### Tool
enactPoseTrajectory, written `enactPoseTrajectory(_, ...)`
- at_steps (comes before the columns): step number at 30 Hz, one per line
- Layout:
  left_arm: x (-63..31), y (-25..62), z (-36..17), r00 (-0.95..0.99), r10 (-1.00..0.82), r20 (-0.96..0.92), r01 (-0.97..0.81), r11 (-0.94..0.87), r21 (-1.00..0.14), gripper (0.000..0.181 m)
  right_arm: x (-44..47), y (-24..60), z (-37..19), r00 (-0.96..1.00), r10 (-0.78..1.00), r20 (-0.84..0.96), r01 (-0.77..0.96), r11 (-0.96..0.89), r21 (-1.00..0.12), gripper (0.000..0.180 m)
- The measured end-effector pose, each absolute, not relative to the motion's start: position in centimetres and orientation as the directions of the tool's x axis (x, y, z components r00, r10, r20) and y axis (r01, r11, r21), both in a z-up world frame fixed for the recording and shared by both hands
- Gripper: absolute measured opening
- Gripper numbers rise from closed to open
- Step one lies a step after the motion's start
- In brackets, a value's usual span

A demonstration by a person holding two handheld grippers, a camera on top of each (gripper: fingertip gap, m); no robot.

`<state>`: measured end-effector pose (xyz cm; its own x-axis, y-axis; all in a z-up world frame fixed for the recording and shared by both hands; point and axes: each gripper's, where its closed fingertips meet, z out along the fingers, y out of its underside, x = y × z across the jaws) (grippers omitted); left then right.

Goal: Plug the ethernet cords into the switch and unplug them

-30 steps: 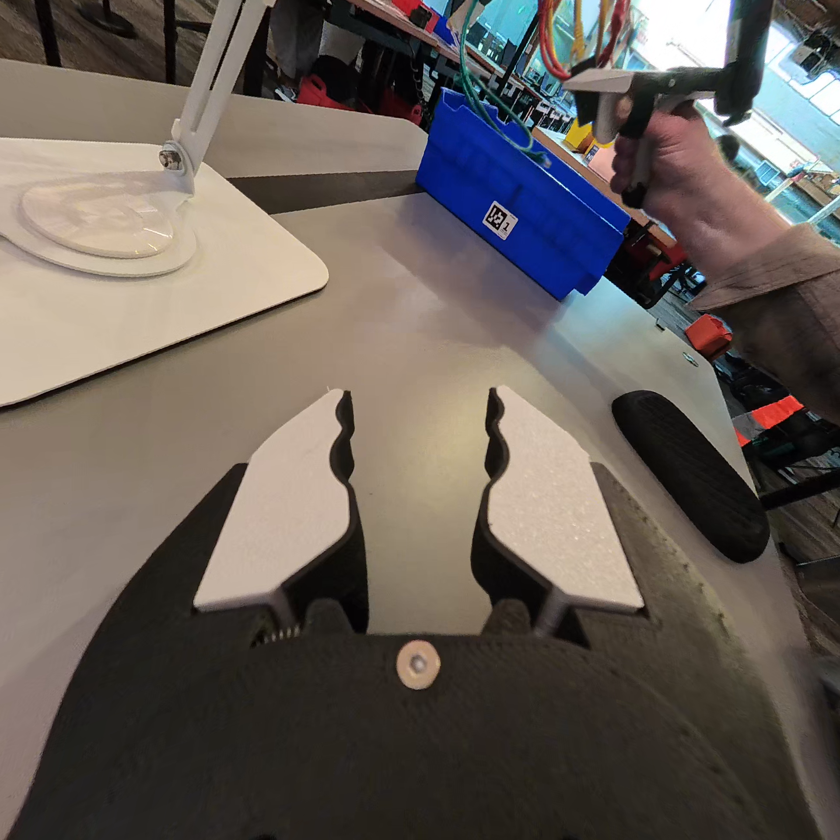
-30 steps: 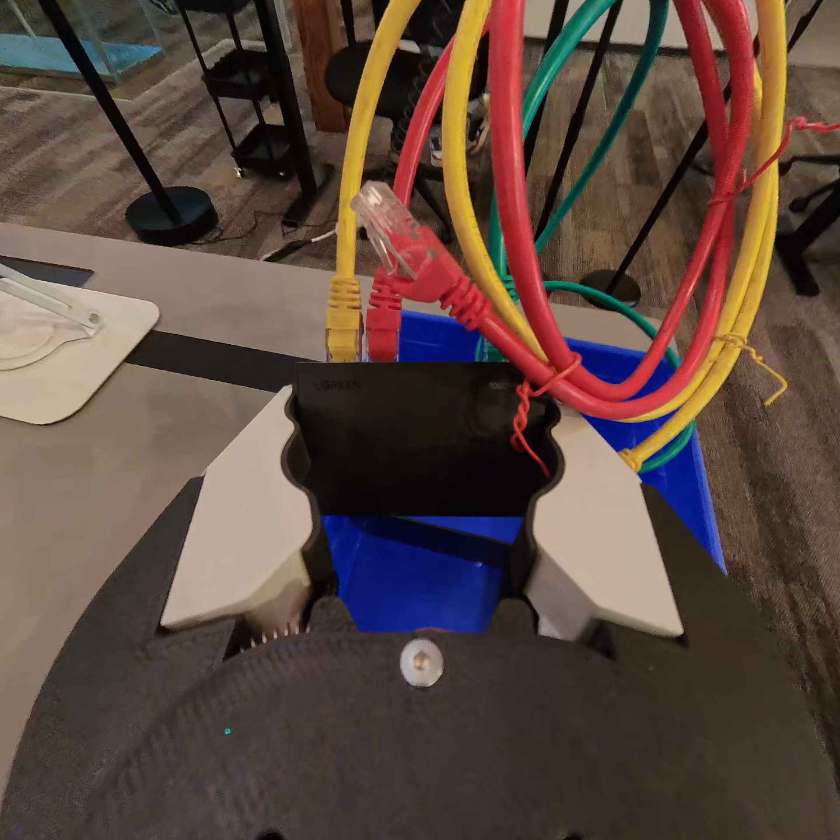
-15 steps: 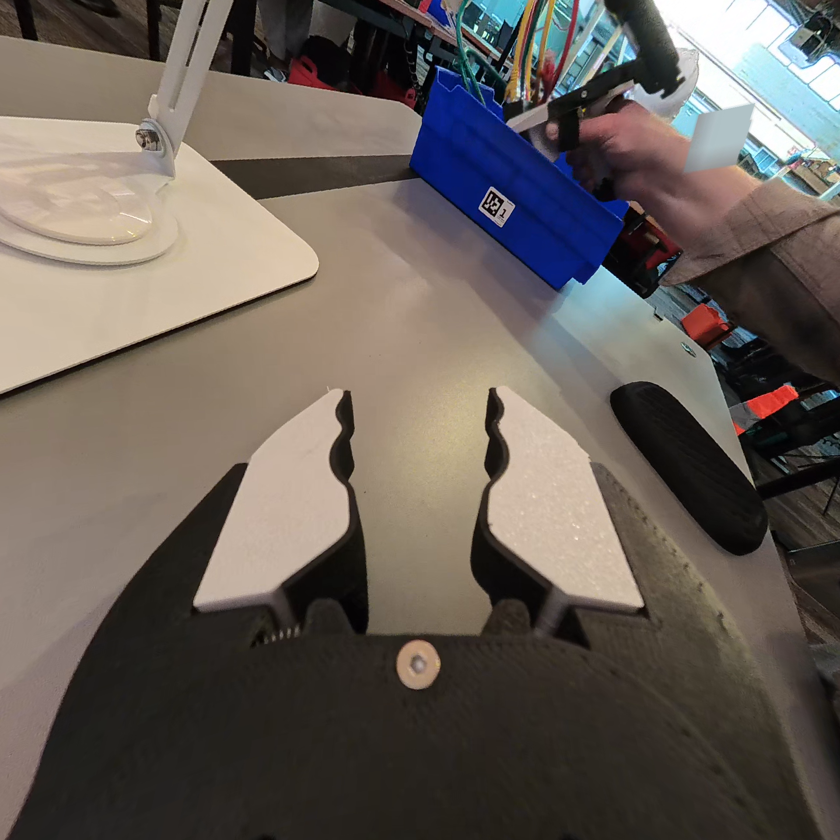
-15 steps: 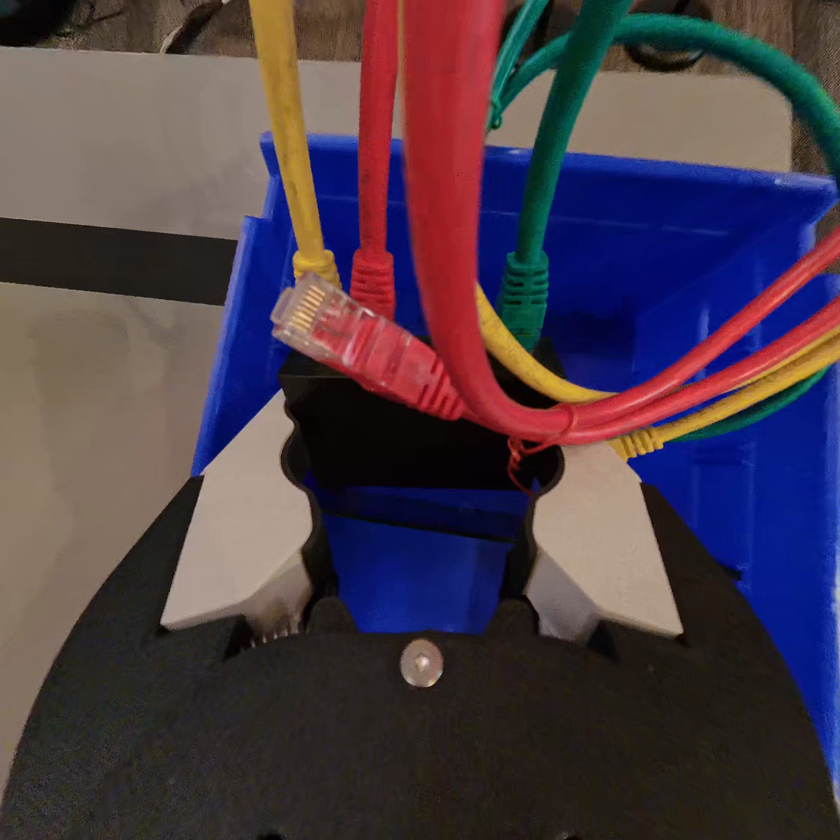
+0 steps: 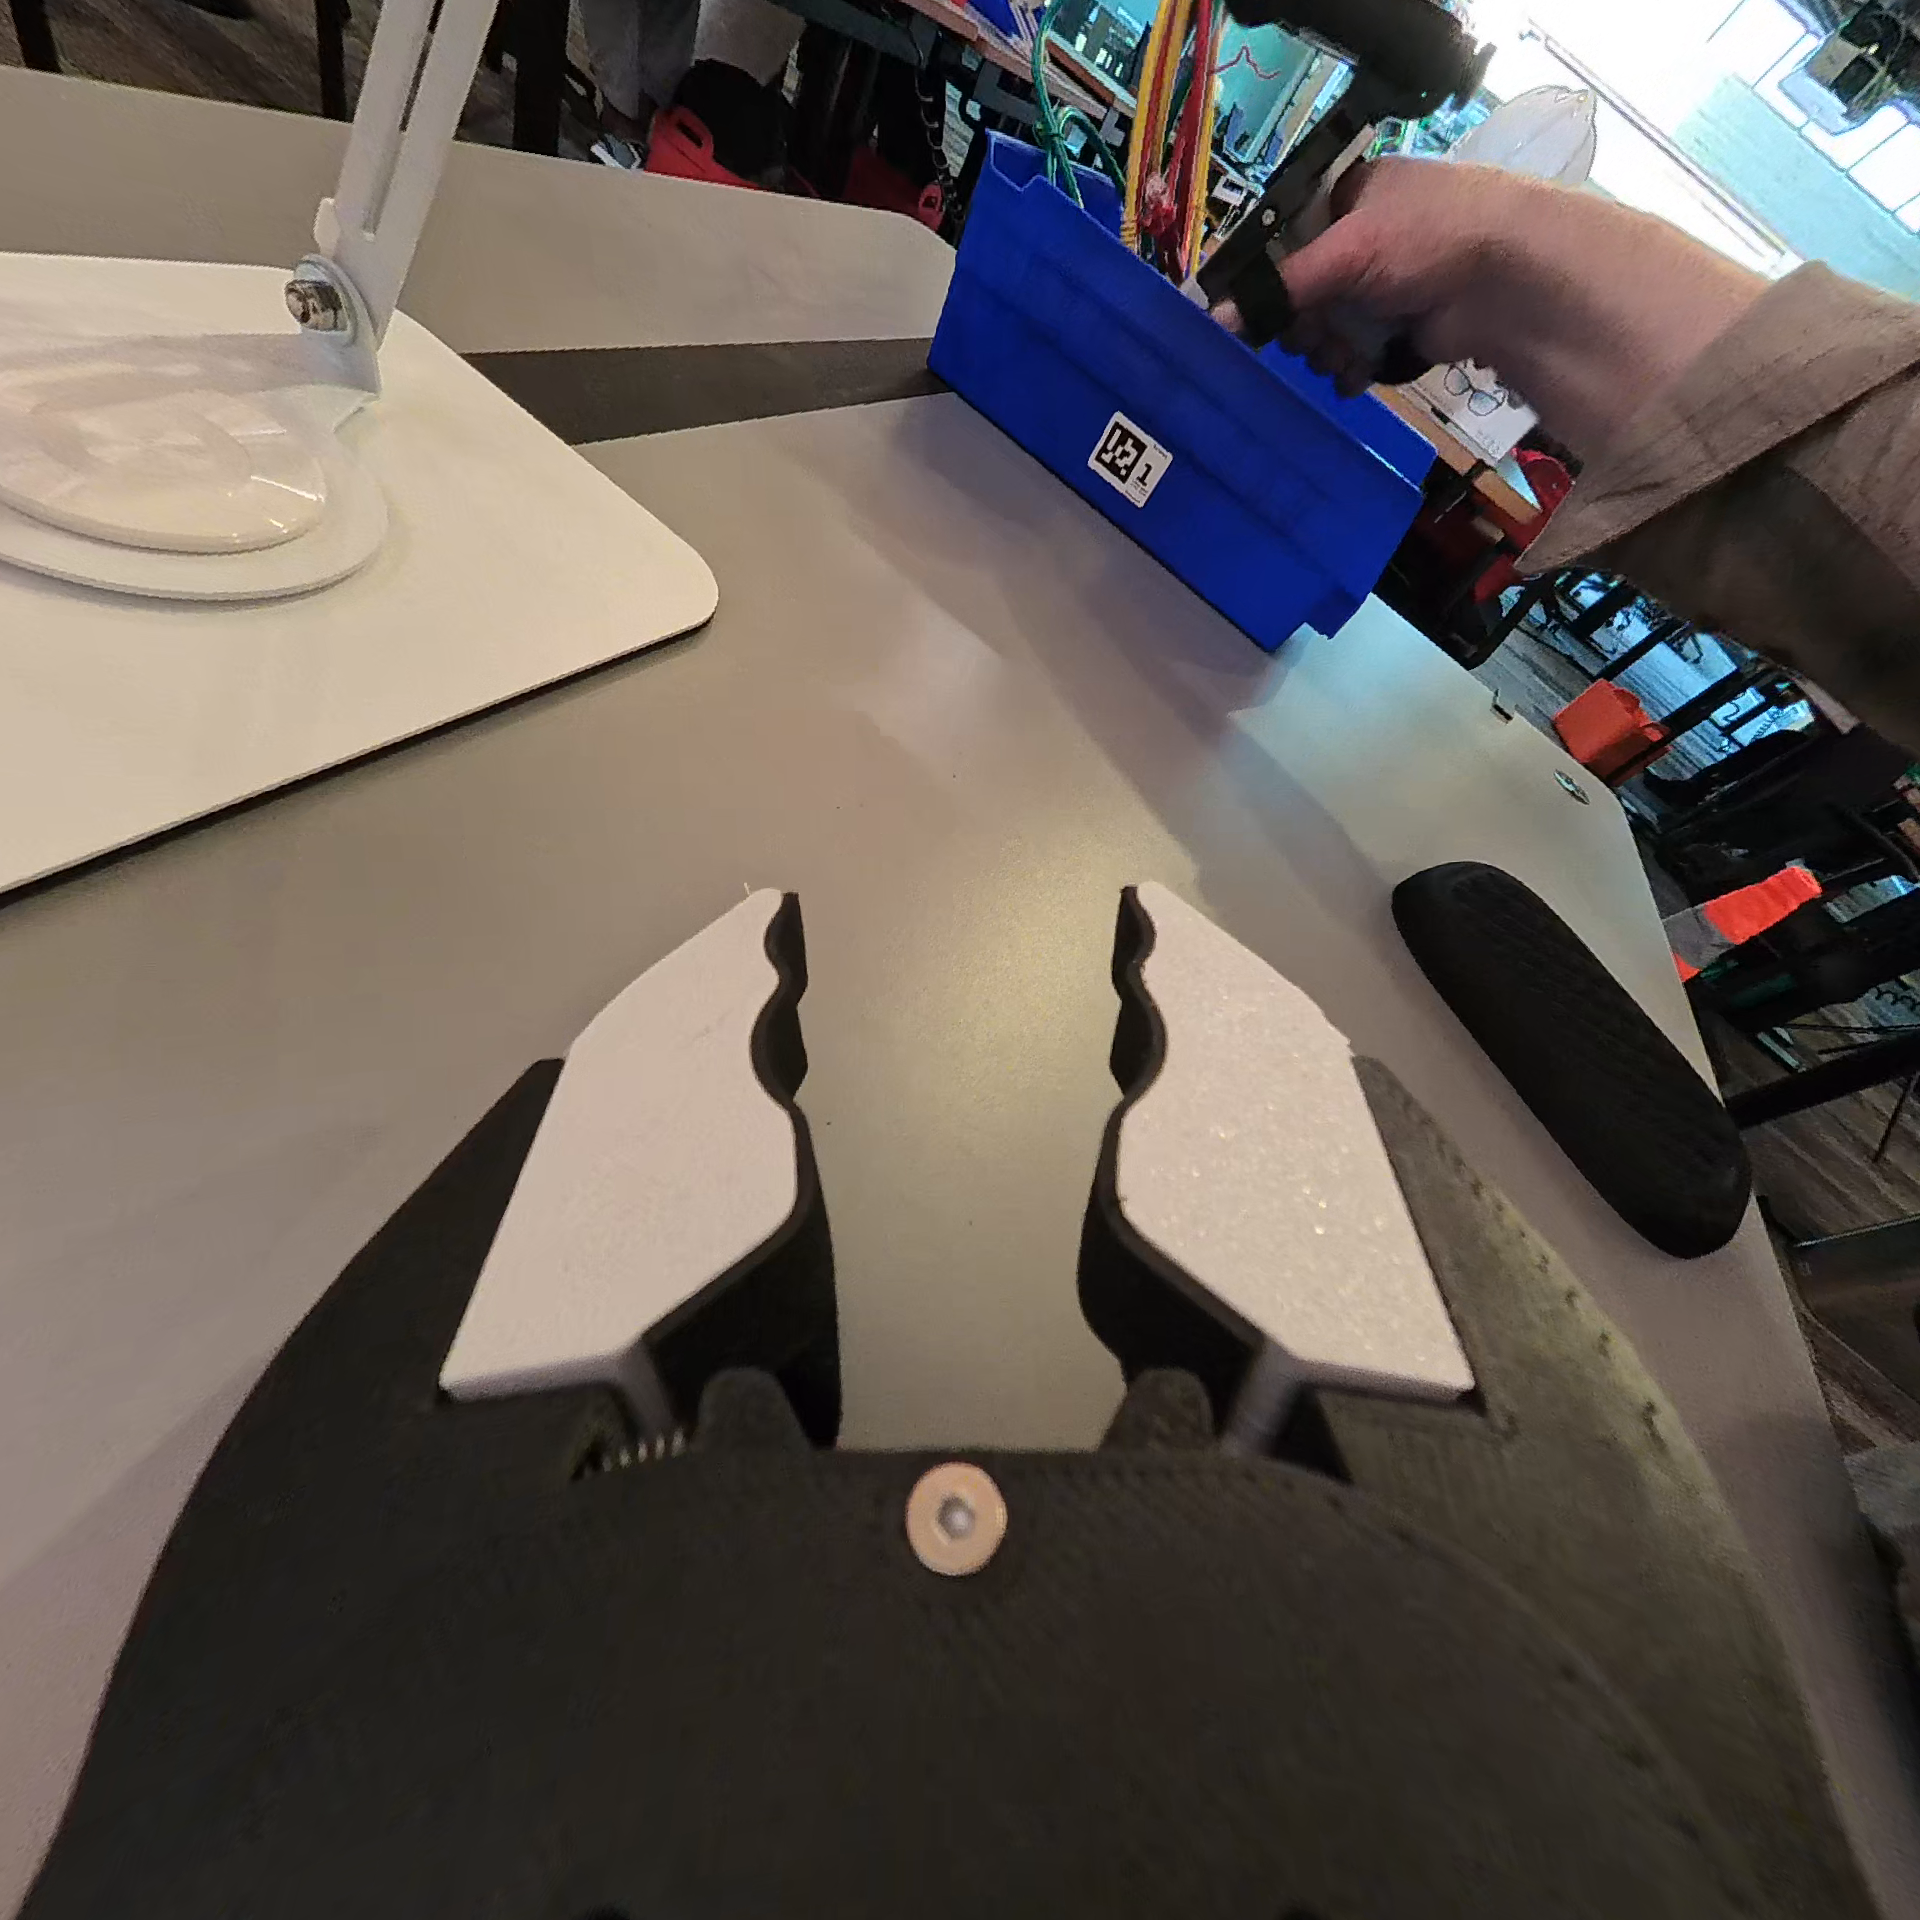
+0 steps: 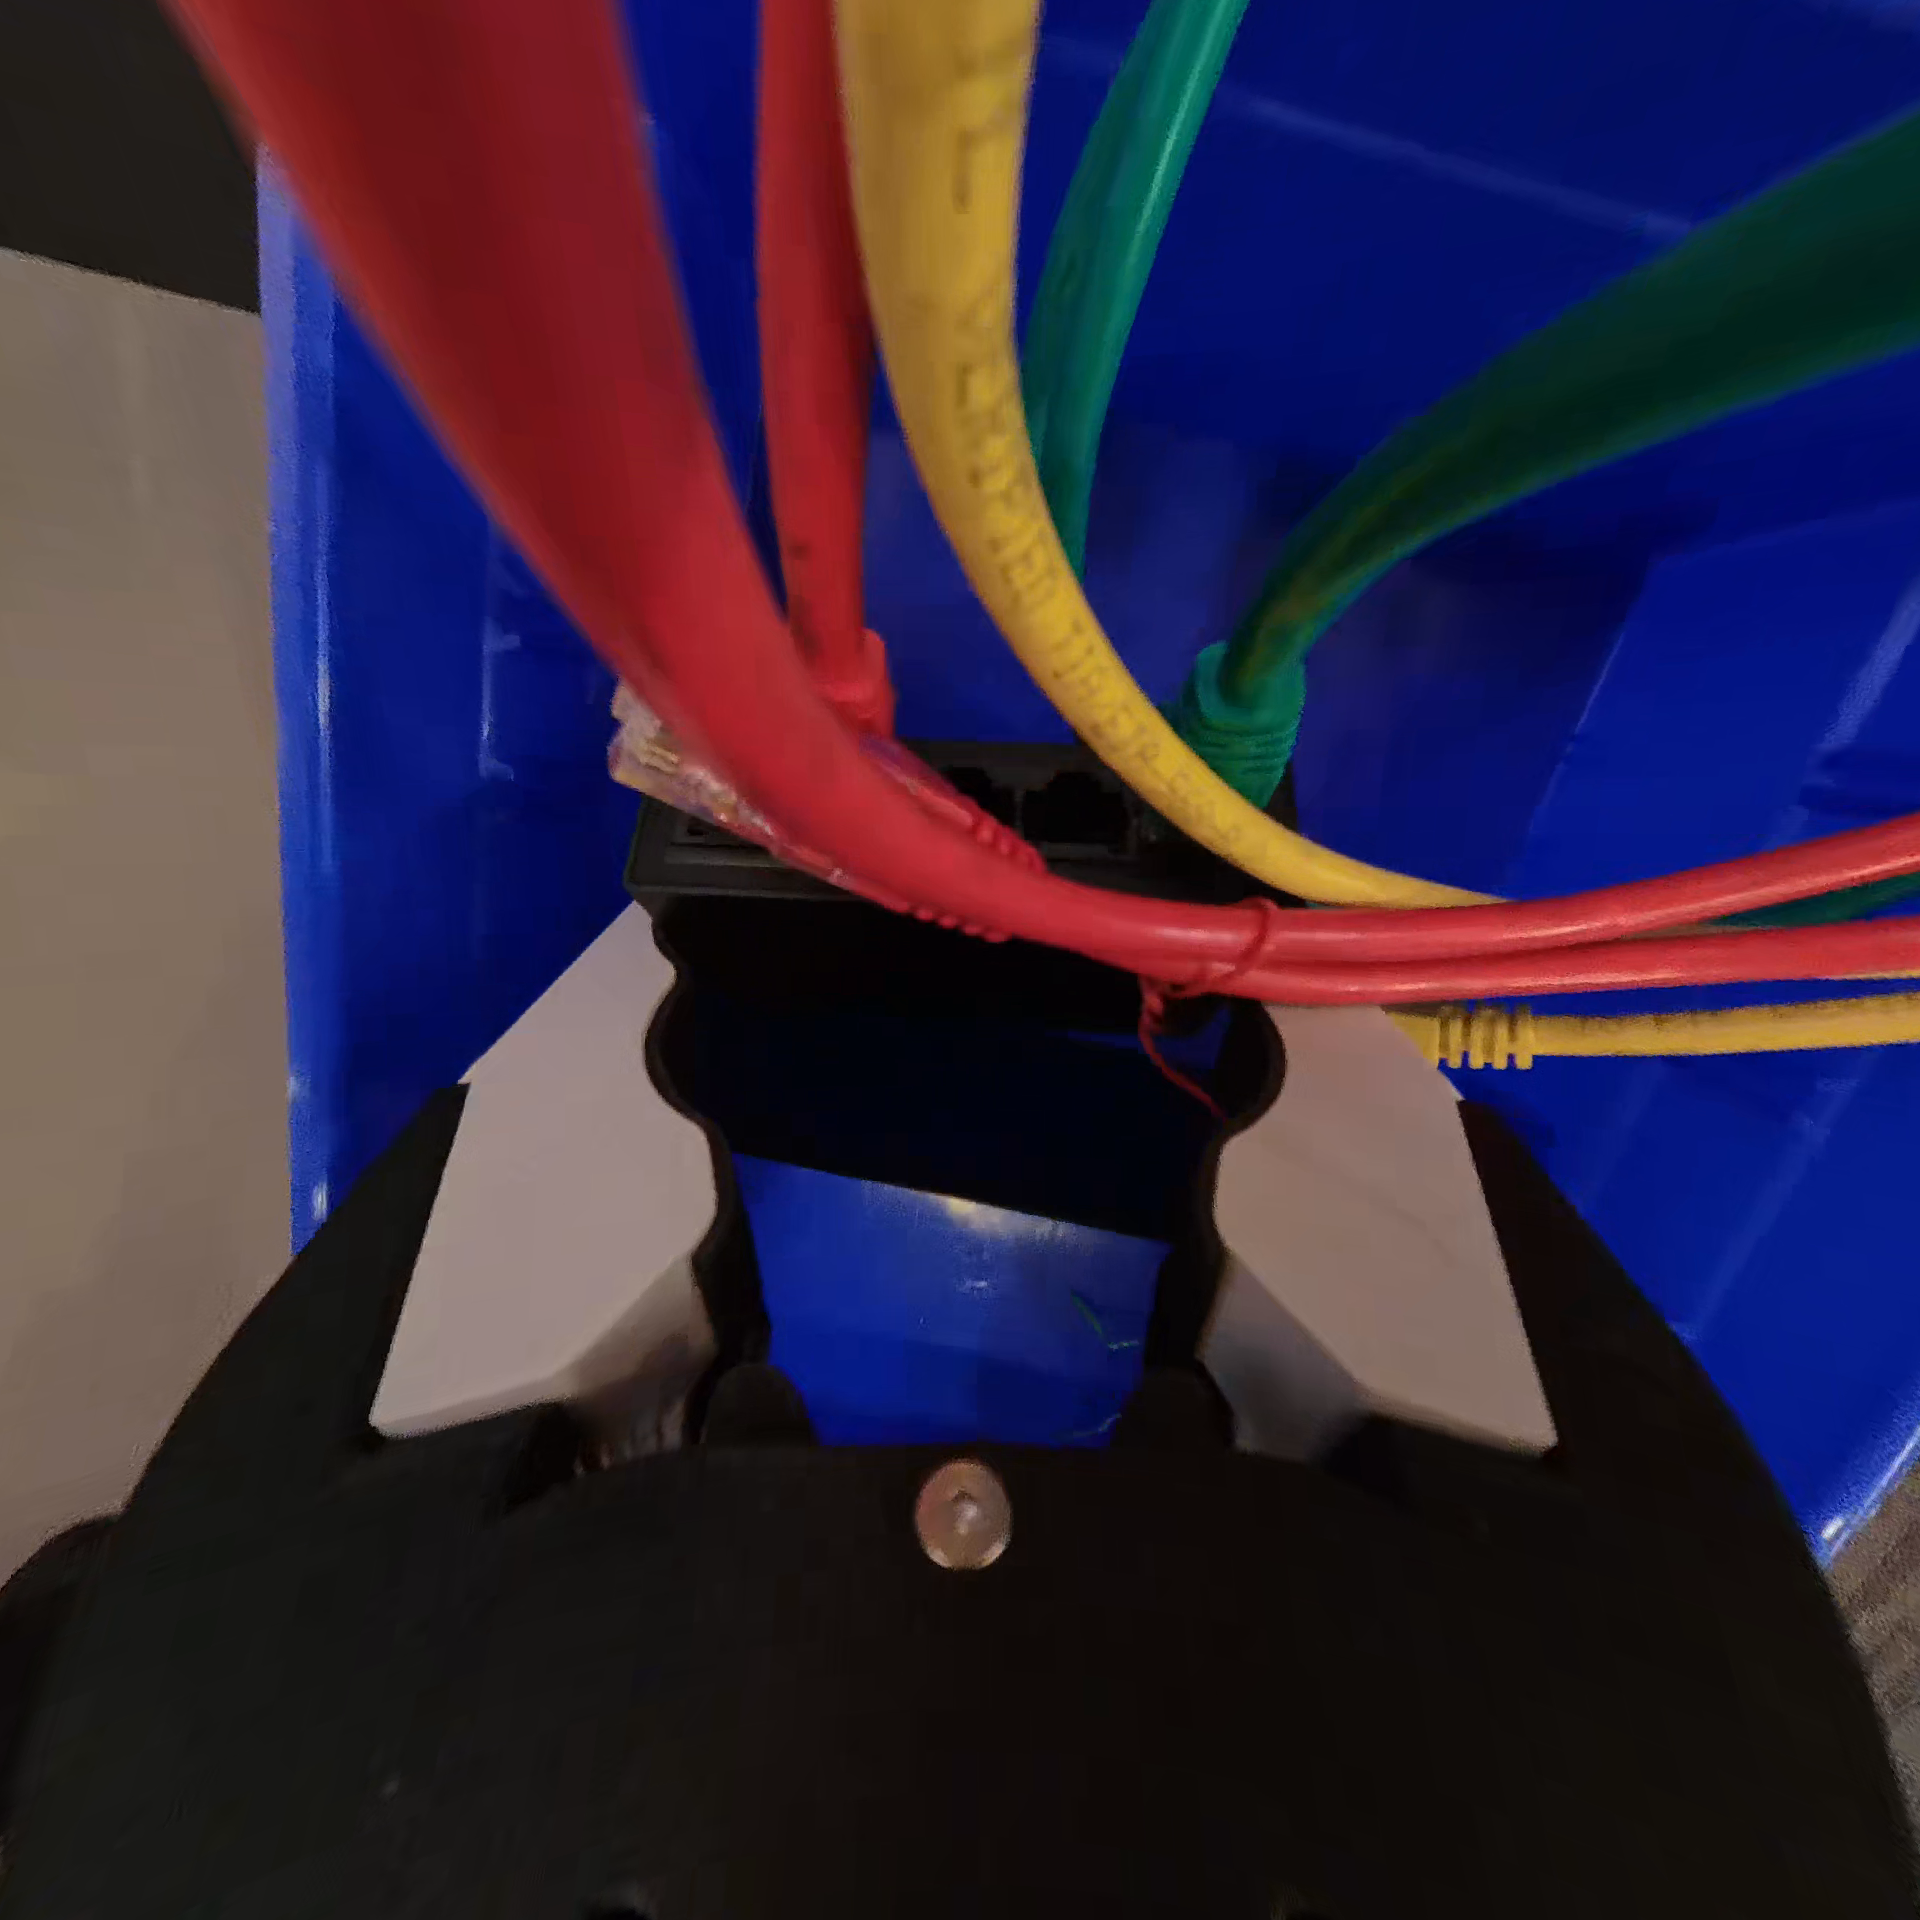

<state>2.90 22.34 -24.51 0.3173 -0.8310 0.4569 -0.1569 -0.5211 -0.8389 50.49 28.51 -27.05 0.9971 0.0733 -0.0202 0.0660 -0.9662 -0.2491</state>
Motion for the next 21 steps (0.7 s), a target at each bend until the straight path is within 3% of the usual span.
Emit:
enactPoseTrajectory(5, 2.9, 22.3, -24.5, 0.314, -0.830, 0.460, -0.159, -0.524, -0.837, 0.058, 49.4, 26.7, -26.7, 0.984, 0.144, -0.105, 0.128, -0.980, -0.149, 0.094)
enactPoseTrajectory(13, 3.0, 22.3, -24.6, 0.316, -0.830, 0.459, -0.160, -0.524, -0.837, 0.058, 47.2, 24.8, -21.2, 0.942, 0.254, -0.219, 0.206, -0.954, -0.220, 0.104)
enactPoseTrajectory(18, 3.1, 22.3, -24.6, 0.314, -0.831, 0.459, -0.162, -0.523, -0.837, 0.058, 47.1, 23.8, -19.0, 0.933, 0.254, -0.253, 0.174, -0.937, -0.302, 0.095)
enactPoseTrajectory(21, 3.2, 22.2, -24.6, 0.312, -0.831, 0.461, -0.161, -0.524, -0.836, 0.058, 46.9, 22.8, -20.9, 0.931, 0.242, -0.273, 0.177, -0.954, -0.243, 0.100)
